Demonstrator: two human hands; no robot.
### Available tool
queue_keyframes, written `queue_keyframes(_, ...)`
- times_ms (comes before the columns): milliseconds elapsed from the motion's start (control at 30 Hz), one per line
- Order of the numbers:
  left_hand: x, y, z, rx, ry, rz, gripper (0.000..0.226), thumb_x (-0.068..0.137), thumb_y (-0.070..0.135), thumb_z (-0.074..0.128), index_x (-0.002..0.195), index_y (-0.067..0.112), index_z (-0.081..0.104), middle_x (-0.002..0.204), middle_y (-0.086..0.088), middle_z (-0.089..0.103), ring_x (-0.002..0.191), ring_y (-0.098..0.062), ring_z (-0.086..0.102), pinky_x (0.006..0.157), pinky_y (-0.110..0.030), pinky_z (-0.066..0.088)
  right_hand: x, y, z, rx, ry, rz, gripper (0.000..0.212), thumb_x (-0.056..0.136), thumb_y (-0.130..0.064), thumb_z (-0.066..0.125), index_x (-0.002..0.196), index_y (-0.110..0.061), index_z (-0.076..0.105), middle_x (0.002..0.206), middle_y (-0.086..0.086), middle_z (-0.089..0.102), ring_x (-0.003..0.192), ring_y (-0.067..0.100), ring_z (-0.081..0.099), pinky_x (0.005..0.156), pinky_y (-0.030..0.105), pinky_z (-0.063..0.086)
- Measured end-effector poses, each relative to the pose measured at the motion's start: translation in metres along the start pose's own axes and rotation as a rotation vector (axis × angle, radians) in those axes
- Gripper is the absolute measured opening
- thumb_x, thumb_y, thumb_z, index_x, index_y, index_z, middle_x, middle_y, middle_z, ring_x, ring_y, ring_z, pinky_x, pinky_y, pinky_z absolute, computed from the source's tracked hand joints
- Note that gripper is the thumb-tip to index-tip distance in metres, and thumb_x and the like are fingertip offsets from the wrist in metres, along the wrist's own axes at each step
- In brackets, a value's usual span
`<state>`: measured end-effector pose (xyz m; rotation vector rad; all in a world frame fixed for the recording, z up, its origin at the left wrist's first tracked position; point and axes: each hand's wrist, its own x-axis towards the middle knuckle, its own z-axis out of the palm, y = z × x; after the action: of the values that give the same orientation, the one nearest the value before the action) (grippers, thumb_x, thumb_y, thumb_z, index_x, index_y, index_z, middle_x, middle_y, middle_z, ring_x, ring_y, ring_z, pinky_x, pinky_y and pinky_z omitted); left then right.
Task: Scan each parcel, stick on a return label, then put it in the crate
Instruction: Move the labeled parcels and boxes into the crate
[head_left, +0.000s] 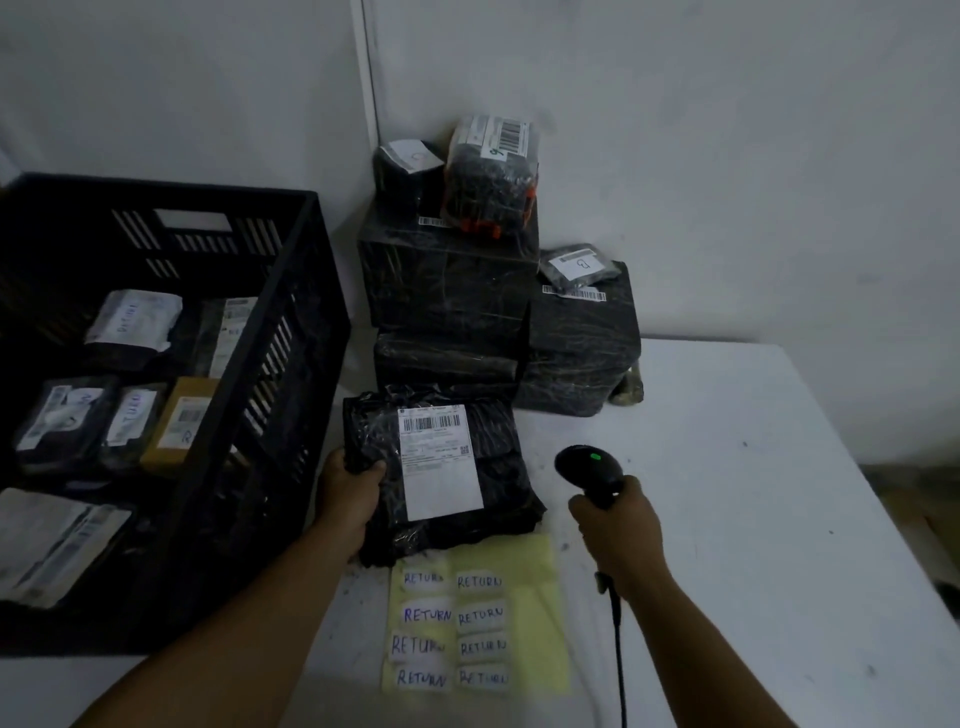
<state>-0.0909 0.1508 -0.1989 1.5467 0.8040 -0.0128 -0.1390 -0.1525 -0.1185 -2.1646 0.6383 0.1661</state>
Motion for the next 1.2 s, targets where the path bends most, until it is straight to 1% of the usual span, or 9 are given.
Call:
queue_keyframes(267,0.002,0.000,0.001,0.154,-0.011,0.076,0.054,0.088,0.018,0.071,0.138,0.020,0.050,0.128,-0.008,0.063,0.108,-0.027,0.062,0.094,-0.048,0.054,0.050,0.042,0.006,-0.254,0.087,0.134,0.031,0.085,-0.032,0.067,0.109,-0.013,0.061,0.080,-0.001,0.062,0.064,0.012,0.056,0.049,0.023,0.036)
queue_keyframes(433,-0.004,0.001,0.000,0.281,-0.026,0.116,0.061,0.090,0.021,0.069,0.145,0.026,0.043,0.137,-0.005,0.057,0.110,-0.024,0.058,0.094,-0.040,0.051,0.060,0.045,0.010,-0.275,0.055,0.152,0.038,0.087,-0.034,0.067,0.117,-0.011,0.059,0.096,0.006,0.063,0.079,0.023,0.058,0.063,0.030,0.043)
queue_keyframes(600,-0.021,0.001,0.001,0.499,0.075,0.272,0.062,0.089,0.022,0.069,0.145,0.015,0.045,0.144,-0.015,0.048,0.130,-0.034,0.047,0.108,-0.048,0.043,0.062,0.045,0.012,-0.276,0.040,0.191,0.035,0.088,-0.039,0.063,0.111,-0.012,0.063,0.092,0.005,0.065,0.078,0.024,0.061,0.066,0.033,0.051)
queue_keyframes(667,-0.033,-0.001,0.001,0.543,0.120,0.363,0.057,0.089,0.022,0.069,0.141,0.013,0.048,0.143,-0.017,0.044,0.132,-0.035,0.043,0.109,-0.049,0.040,0.060,0.044,0.010,-0.284,0.035,0.211,0.045,0.087,-0.046,0.065,0.118,-0.013,0.061,0.101,0.008,0.065,0.089,0.027,0.062,0.078,0.039,0.055)
queue_keyframes(733,-0.048,-0.004,0.001,0.556,0.137,0.472,0.052,0.088,0.018,0.070,0.136,0.013,0.053,0.138,-0.016,0.046,0.129,-0.033,0.043,0.107,-0.048,0.041,0.053,0.043,0.009,-0.318,0.096,0.218,0.074,0.082,-0.058,0.068,0.138,-0.014,0.049,0.127,0.014,0.057,0.115,0.035,0.055,0.096,0.048,0.049)
queue_keyframes(800,-0.063,-0.010,-0.001,0.572,0.141,0.634,0.042,0.087,0.012,0.070,0.127,0.013,0.059,0.123,-0.012,0.055,0.117,-0.030,0.048,0.099,-0.046,0.045,0.036,0.043,0.011,-0.275,0.283,0.113,0.091,0.079,-0.062,0.071,0.148,-0.015,0.036,0.141,0.019,0.044,0.128,0.040,0.042,0.103,0.055,0.037)
queue_keyframes(900,-0.087,-0.022,-0.005,0.586,0.049,0.881,0.024,0.087,0.014,0.068,0.111,0.015,0.066,0.090,0.003,0.057,0.092,-0.017,0.052,0.076,-0.036,0.050,0.003,0.047,0.020,-0.169,0.496,-0.311,0.056,0.087,-0.042,0.071,0.131,-0.012,0.054,0.124,0.017,0.055,0.113,0.036,0.049,0.094,0.050,0.041)
queue_keyframes(1033,-0.109,-0.044,-0.006,0.678,-0.246,1.002,0.025,0.089,0.025,0.058,0.107,0.013,0.070,0.088,0.005,0.061,0.086,-0.014,0.057,0.072,-0.031,0.053,-0.038,0.053,0.052,-0.182,0.170,-0.585,0.012,0.090,-0.023,0.070,0.100,-0.017,0.070,0.096,0.001,0.068,0.086,0.019,0.059,0.075,0.043,0.053)
queue_keyframes(1200,-0.112,-0.073,-0.009,0.953,-0.450,0.989,0.043,0.083,0.021,0.072,0.125,0.013,0.066,0.123,-0.003,0.064,0.114,-0.023,0.056,0.096,-0.040,0.050,-0.053,0.064,0.087,-0.443,-0.145,-0.481,0.030,0.096,-0.039,0.059,0.121,-0.024,0.068,0.108,0.000,0.067,0.094,0.017,0.060,0.080,0.031,0.053)
